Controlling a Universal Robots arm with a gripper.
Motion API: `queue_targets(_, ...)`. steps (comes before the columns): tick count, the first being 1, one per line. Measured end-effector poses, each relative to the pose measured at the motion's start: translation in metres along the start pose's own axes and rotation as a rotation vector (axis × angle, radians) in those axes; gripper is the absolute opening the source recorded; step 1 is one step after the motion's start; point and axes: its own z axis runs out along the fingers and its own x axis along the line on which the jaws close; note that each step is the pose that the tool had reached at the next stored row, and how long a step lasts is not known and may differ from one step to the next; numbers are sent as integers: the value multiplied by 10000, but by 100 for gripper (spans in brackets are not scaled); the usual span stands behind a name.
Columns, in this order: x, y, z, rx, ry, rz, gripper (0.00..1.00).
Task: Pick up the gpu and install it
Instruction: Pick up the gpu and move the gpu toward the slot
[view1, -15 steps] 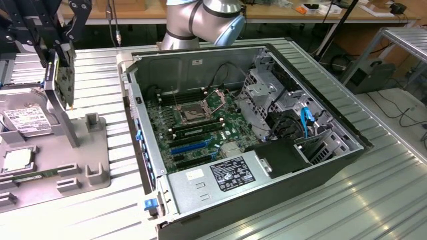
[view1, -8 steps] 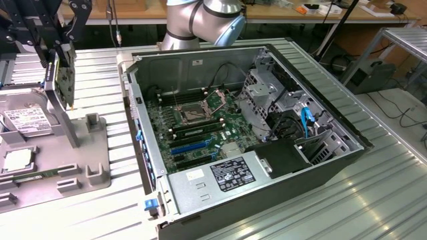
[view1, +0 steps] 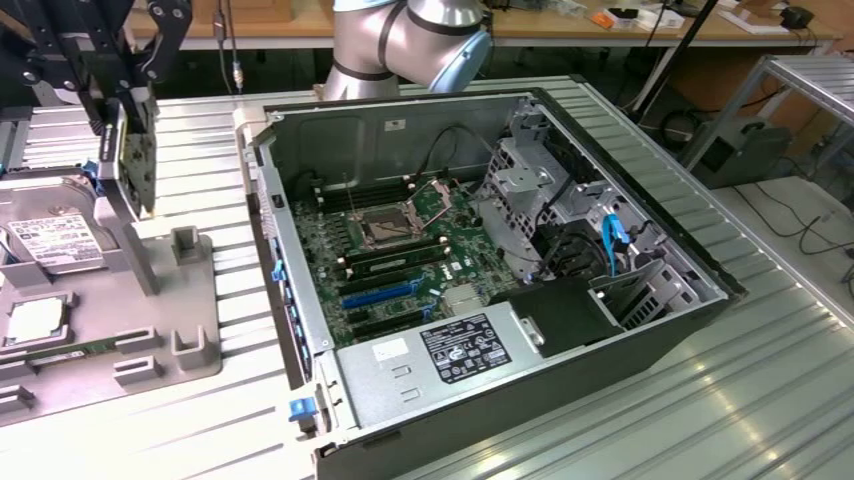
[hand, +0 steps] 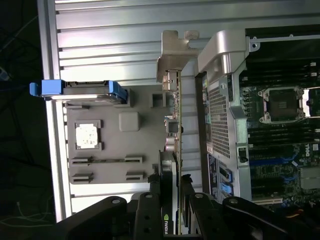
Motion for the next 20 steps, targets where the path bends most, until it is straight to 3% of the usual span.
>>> queue_targets(6, -112, 8, 3, 1, 0, 0, 27)
queue_targets(20, -521, 38, 13, 1, 1, 0, 27)
